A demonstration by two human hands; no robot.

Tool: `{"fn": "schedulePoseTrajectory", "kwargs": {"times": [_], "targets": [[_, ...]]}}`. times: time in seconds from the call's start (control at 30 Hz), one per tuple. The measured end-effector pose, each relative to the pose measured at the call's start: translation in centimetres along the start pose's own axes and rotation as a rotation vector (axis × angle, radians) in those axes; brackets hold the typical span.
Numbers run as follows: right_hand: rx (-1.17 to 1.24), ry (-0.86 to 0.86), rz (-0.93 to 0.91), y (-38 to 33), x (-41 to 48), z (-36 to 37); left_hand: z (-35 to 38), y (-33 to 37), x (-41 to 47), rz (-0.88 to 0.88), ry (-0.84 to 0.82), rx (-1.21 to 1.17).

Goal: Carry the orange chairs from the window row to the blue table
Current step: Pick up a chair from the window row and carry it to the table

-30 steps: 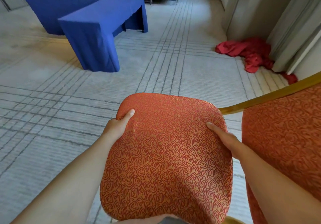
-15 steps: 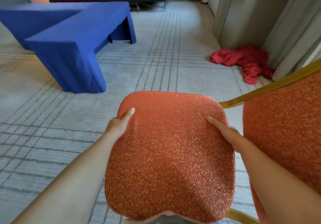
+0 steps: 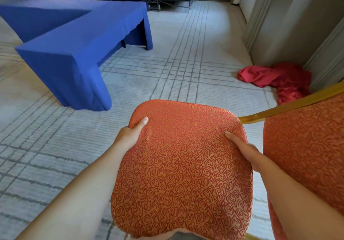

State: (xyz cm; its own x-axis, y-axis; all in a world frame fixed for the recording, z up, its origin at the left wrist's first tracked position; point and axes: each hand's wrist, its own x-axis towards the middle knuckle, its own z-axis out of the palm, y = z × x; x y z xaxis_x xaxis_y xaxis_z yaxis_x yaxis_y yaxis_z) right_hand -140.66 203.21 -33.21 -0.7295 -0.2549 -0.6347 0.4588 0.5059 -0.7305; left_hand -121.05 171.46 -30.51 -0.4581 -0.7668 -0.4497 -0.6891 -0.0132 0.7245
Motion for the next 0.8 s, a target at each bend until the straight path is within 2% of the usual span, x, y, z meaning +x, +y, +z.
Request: {"fn": "schedulePoseTrajectory", "kwargs": {"times": [0.27,0.5,0.6,0.8], "targets": [[0.076,0.04,0.065,-9.2,14.1,-0.1,4.2,10.4,16.1,0.072,-0.028,0.026],[0.109,0.084,-0.045,-22.8,22.4,-1.0,5.1,22.7,28.1,0.168,-0.021,0.029],[0.127,0.078,-0.038,-27.1,26.4,-1.0,4.7,27.3,32.6,0.167,-0.035,0.032],[0.12,0.078,0.004,-32.5,35.5,-0.2,6.8,31.8,42.0,0.17,-0.047,0.046]]}}
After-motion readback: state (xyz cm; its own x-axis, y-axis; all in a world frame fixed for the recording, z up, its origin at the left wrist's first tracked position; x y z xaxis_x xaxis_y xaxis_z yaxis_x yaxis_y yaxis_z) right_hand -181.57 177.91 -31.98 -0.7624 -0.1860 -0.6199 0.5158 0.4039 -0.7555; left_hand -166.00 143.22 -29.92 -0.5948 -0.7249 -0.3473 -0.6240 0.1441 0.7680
